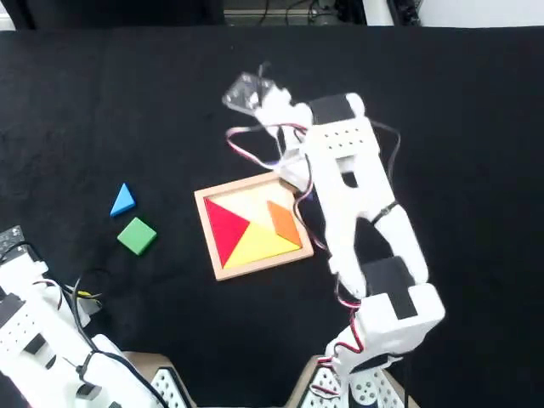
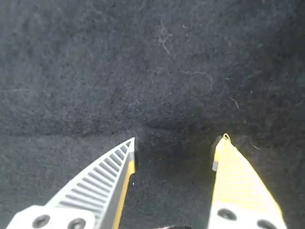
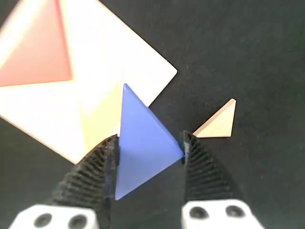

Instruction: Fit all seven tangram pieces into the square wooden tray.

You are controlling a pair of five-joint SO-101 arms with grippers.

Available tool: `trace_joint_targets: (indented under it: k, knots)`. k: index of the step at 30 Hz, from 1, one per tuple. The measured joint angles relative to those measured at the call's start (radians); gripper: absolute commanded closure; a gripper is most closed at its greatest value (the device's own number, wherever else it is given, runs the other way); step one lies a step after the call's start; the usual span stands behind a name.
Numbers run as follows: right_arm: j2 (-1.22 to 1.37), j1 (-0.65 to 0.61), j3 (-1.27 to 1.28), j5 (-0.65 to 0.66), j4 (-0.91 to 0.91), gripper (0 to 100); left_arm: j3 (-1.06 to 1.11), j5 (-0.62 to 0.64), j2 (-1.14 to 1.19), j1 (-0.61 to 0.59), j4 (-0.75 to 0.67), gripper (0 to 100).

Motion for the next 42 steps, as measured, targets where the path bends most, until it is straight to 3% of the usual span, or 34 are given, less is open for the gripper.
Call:
trace_joint_targets:
  k: [5,16,21,42]
  knots:
    - [-0.002,0.003,0.195,0.049,-0.195,92.4,0.0,0.0,0.0,0.0,0.0,73]
    - [0.043,-0.086,0.292,0.052,-0.456,92.4,0.0,0.0,0.0,0.0,0.0,73]
    - [0.089,-0.092,0.292,0.106,-0.516,92.4,0.0,0.0,0.0,0.0,0.0,73]
    - [0.137,-0.092,0.308,0.112,-0.575,92.4,0.0,0.0,0.0,0.0,0.0,73]
